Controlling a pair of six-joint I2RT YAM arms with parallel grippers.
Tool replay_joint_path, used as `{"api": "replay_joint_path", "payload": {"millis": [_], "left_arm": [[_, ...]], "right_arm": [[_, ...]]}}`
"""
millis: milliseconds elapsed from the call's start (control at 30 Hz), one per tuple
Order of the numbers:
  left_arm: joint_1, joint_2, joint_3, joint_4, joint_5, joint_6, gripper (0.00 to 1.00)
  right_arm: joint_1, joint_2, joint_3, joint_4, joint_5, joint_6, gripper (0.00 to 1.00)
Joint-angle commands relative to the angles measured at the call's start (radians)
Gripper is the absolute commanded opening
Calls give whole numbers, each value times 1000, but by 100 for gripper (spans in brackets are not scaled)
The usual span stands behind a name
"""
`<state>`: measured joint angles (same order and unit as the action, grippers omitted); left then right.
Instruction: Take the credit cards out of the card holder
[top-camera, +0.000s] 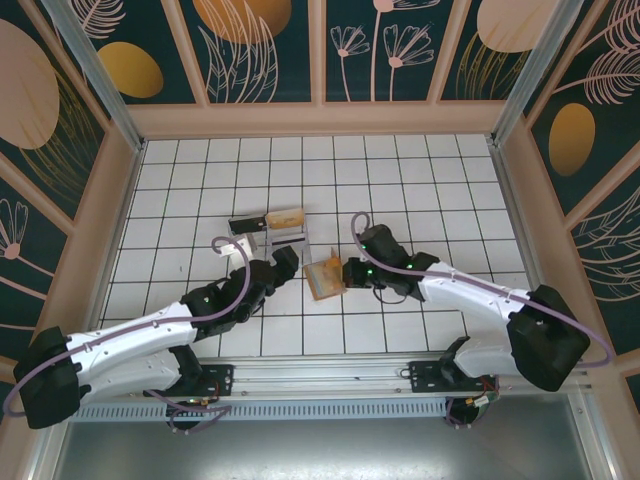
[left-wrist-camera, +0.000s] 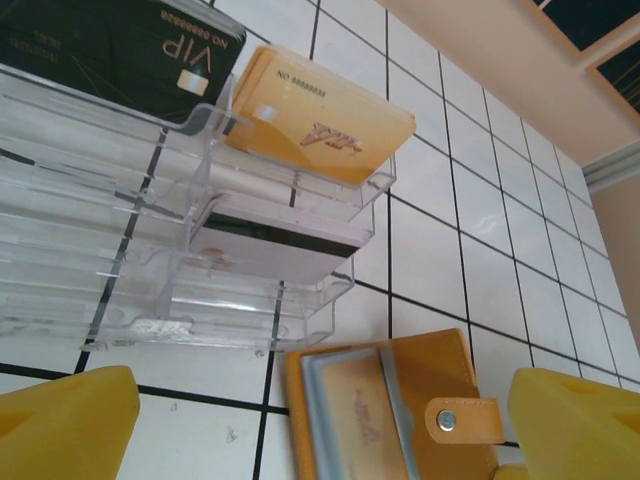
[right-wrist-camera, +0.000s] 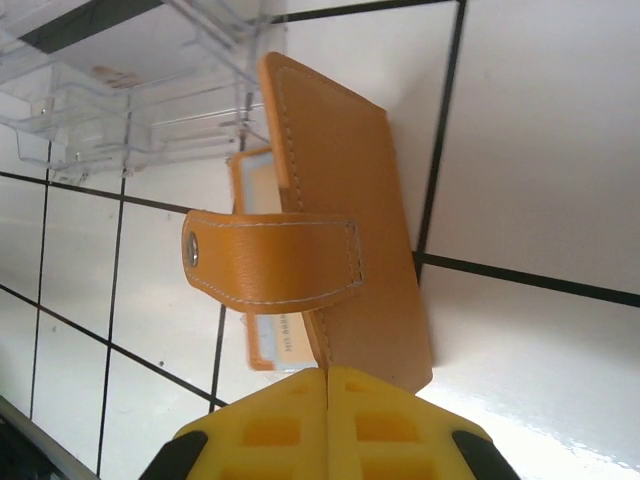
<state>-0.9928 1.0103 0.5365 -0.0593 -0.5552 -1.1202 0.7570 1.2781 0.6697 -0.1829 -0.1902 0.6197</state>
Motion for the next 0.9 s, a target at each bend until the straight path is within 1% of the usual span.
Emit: {"api": "replay_joint_path", "payload": {"millis": [0, 100, 200, 333, 500, 533, 600, 667, 733, 800, 867], "left_arm": [[7, 34, 26, 46, 51, 44, 88], [7, 76, 36, 92, 102, 51, 81], [6, 131, 57, 115, 136, 52, 77], [3, 194, 69, 164, 185, 57, 72], [-12, 260, 102, 198, 216, 71, 71], [-16, 269, 110, 204, 220, 77, 68], [-19, 280, 122, 216, 230, 90, 67], [-21, 288, 133, 224, 237, 104, 62], [-23, 294, 143, 225, 239, 111, 61], [-23, 296, 149, 226, 239, 116, 56], [-23, 294, 151, 230, 239, 119, 56]], "right_arm": [[-47, -28, -58, 70, -83, 10, 0], [-93, -33, -113, 64, -33, -3, 0], [-146, -38, -166, 81, -25, -14, 0], [-173, -39, -196, 74, 15, -31, 0], [-172, -24, -200, 80, 27, -50, 2], [-171, -22, -198, 83, 28, -55, 1], [-168, -23, -193, 88, 23, -60, 0], [-160, -34, -184, 82, 23, -60, 0], [-133, -61, -168, 65, 48, -57, 0], [-93, -94, -140, 40, 66, -59, 0], [-49, -116, -104, 25, 68, -64, 0]]}}
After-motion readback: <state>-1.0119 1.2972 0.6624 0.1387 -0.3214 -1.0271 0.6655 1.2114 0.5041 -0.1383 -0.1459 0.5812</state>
